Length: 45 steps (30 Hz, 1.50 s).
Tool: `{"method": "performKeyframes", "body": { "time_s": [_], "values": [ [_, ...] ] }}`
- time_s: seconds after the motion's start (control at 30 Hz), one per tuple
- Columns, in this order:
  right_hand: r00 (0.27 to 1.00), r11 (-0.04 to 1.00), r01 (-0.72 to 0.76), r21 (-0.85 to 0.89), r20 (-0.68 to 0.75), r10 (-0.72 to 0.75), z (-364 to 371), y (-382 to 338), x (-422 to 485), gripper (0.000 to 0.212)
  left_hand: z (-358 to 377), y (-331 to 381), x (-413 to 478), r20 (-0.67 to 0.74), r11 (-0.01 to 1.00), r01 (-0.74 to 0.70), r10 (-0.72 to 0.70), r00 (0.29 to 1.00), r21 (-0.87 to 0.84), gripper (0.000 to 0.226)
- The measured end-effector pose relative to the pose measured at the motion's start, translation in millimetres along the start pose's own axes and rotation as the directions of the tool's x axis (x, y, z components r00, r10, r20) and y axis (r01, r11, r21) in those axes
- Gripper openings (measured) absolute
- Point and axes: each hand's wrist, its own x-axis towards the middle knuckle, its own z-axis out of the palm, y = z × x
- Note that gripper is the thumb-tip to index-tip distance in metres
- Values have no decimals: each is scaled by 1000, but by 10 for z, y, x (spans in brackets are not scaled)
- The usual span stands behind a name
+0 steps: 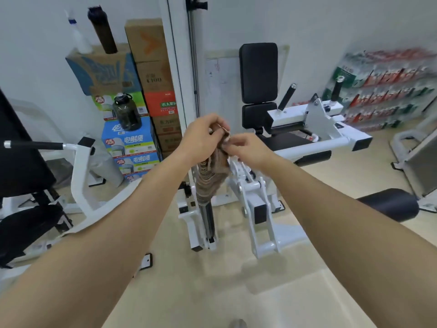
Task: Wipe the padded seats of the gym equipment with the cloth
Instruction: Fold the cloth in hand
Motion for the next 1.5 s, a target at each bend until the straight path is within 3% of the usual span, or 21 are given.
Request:
{"method": "performKeyframes", "body": {
  "time_s": [0.1, 0.23, 0.37, 0.43, 0.5, 0.63, 0.73, 0.8, 0.9, 1.0, 1.1, 1.23, 1.37, 1.5],
  "values": [
    [1000, 998, -10, -63, -17, 9, -472, 81, -328, 19, 242, 346, -30, 56, 1000, 2, -3, 998, 13, 15],
    [990, 992, -30, -123, -144, 12, -1297, 329, -609, 37, 775, 824, 11, 169, 997, 26, -39, 985, 77, 27],
    [957, 999, 32, 19, -290, -25, -2345, 644, -833, 37, 1698, 1293, 181, 221, 987, 148, -159, 962, 67, 23],
    [963, 994, 29, 105, -268, 0, -2965, 847, -961, 35, 2233, 1596, 330, 187, 971, 235, -223, 957, -46, 23],
    [970, 996, 10, 84, -244, 11, -3610, 1095, -1049, 41, 2759, 1946, 517, 122, 943, 285, -267, 956, -169, 23],
    [984, 1000, -17, 21, -175, 20, -4797, 1539, -1106, 45, 3659, 2617, 1002, 33, 909, 335, -338, 941, -247, 34],
    [995, 997, -62, 50, -71, 66, -5533, 1858, -985, 22, 4163, 2930, 1392, 140, 801, 506, -488, 861, -321, 35],
    [994, 998, -61, 5, -95, 61, -5959, 2107, -788, 17, 4480, 3030, 1666, 287, 673, 610, -539, 792, -420, 24],
    [991, 999, -32, 3, -133, 32, -6504, 2508, -381, 12, 5033, 3012, 2138, 379, 554, 641, -521, 765, -532, 18],
    [991, 1000, 3, 2, -131, -3, -6990, 2889, 156, 7, 5665, 2938, 2689, 450, 549, 662, -485, 750, -510, 29],
    [998, 999, 2, -41, -68, -5, -7451, 3217, 754, 7, 6292, 2851, 3338, 533, 517, 624, -334, 778, -586, 38],
    [999, 1000, -22, -17, 23, 22, -8074, 3470, 1452, 11, 6847, 3091, 4146, 329, 418, 484, -391, 860, -769, 35],
    [994, 999, -40, -12, 106, 41, -8626, 3635, 2043, 16, 7232, 3272, 4837, 112, 385, 372, -552, 826, -845, 25],
    [979, 999, -31, -12, 204, 32, -9086, 3869, 2622, 17, 7630, 3258, 5447, -42, 413, 226, -547, 836, -882, 51]
  ]
}}
